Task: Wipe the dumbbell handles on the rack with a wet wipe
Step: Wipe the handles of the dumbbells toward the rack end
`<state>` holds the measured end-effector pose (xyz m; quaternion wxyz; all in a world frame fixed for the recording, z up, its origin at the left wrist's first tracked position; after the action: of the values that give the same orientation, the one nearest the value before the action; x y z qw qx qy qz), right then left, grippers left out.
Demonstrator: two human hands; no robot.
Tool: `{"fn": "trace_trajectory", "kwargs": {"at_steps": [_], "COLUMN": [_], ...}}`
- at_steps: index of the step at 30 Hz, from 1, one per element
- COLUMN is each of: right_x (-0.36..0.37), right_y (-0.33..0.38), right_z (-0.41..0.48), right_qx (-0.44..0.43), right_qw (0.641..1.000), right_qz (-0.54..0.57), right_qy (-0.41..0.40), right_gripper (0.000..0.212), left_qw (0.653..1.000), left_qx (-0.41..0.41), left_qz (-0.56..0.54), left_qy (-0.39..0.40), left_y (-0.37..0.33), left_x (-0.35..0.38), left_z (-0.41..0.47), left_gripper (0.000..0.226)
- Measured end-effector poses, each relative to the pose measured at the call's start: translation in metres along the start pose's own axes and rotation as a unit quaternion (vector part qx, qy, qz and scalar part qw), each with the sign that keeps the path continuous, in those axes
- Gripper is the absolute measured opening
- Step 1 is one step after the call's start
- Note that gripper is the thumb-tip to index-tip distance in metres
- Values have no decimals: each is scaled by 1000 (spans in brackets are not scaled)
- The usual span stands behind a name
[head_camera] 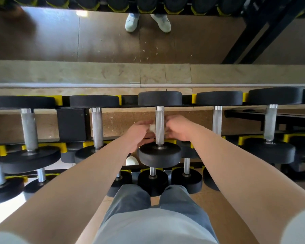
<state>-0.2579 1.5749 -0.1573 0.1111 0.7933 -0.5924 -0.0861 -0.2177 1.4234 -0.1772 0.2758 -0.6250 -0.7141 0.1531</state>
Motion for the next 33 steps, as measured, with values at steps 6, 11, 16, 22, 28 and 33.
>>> {"fn": "trace_trajectory", "kwargs": {"at_steps": [6, 11, 16, 22, 28, 33], "right_x": [1, -11, -9, -5, 0, 8], "right_y": [-11, 8, -19, -23, -35, -36], "right_z": [2, 8, -5, -20, -26, -32], "right_qx": [7, -91, -60, -84, -94, -115], "right_qw": [1000, 978, 998, 985, 946, 939], "right_qz": [-20, 187, 19, 146, -303, -308], "right_qy": [17, 7, 6, 33, -61, -101], "right_gripper": [35, 30, 32, 44, 31, 28], "left_qw": [999, 1000, 995, 998, 981, 994], "left_qx": [-33, 25, 36, 3, 9, 44], "left_qz": [40, -17, -92, -54, 178, 98], "left_qy": [9, -2, -27, 25, 78, 20], "left_y": [-1, -10, -23, -30, -2, -6], "left_x": [8, 8, 5, 10, -10, -7], "left_z": [-4, 3, 14, 11, -4, -3], "left_gripper": [27, 12, 21, 19, 13, 11]}}
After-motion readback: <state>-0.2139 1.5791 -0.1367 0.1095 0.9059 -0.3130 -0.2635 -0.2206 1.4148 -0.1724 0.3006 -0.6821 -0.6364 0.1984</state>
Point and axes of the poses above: each hand's wrist, its own z-axis towards the middle knuckle, its own x-axis out of the palm, y = z × x, the point moved 4 cm from there along z, towards the middle knuckle, and after that the axes turned 8 degrees about x, right-handed, at the moved point
